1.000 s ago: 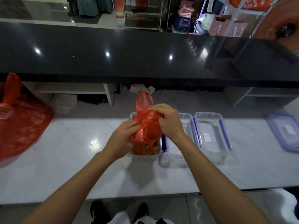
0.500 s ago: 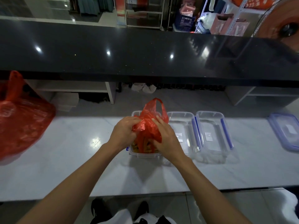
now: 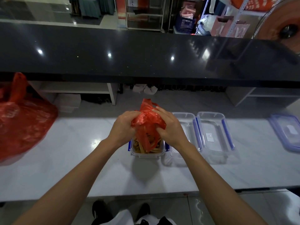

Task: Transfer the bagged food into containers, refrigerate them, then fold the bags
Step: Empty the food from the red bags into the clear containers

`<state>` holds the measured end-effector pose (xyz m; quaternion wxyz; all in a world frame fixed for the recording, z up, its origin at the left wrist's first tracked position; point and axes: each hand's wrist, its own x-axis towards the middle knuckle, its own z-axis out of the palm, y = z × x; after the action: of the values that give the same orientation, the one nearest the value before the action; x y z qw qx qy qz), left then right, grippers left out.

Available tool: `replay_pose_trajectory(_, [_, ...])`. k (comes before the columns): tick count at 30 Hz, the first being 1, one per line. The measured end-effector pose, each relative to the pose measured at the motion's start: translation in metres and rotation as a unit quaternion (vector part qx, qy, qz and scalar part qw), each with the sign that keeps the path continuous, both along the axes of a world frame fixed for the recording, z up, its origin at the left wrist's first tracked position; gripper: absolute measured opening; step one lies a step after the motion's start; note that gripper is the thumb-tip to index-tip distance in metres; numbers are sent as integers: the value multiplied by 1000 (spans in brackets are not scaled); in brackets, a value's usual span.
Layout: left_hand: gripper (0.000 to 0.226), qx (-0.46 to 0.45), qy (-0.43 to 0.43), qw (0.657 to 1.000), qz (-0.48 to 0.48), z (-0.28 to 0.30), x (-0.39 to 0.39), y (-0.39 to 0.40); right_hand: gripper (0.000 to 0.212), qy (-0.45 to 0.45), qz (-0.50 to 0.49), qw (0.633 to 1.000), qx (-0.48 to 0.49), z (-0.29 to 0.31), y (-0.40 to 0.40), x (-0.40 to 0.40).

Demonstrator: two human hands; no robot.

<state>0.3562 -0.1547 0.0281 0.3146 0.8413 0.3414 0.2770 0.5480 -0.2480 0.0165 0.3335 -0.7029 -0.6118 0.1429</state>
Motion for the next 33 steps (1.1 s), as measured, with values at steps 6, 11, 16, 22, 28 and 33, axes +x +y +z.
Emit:
replay_pose_trajectory(6, [59, 27, 45, 998, 32, 0, -1, 5, 67, -7, -4, 1000, 1, 8, -1, 3])
replay_pose_trajectory(11, [56, 90, 50, 994, -28, 4, -6, 8, 66, -56, 18, 998, -13, 12, 0, 3])
replay_pose_trajectory(16, [55, 77, 22, 997, -19, 11, -14, 16, 64, -74, 20, 997, 5, 26, 11, 4])
replay_pose_trajectory(22, [55, 83, 13, 996, -1, 5, -49, 27, 63, -61, 39, 997, 13, 29, 36, -25])
replay_pose_trajectory(28, [58, 105, 32, 991, 73, -6, -118, 46, 64, -57, 97, 994, 8, 21, 81, -88])
replay_pose_trajectory(33, [57, 91, 67, 988, 108, -22, -185, 72, 63, -66, 129, 989, -36, 1, 129, -148])
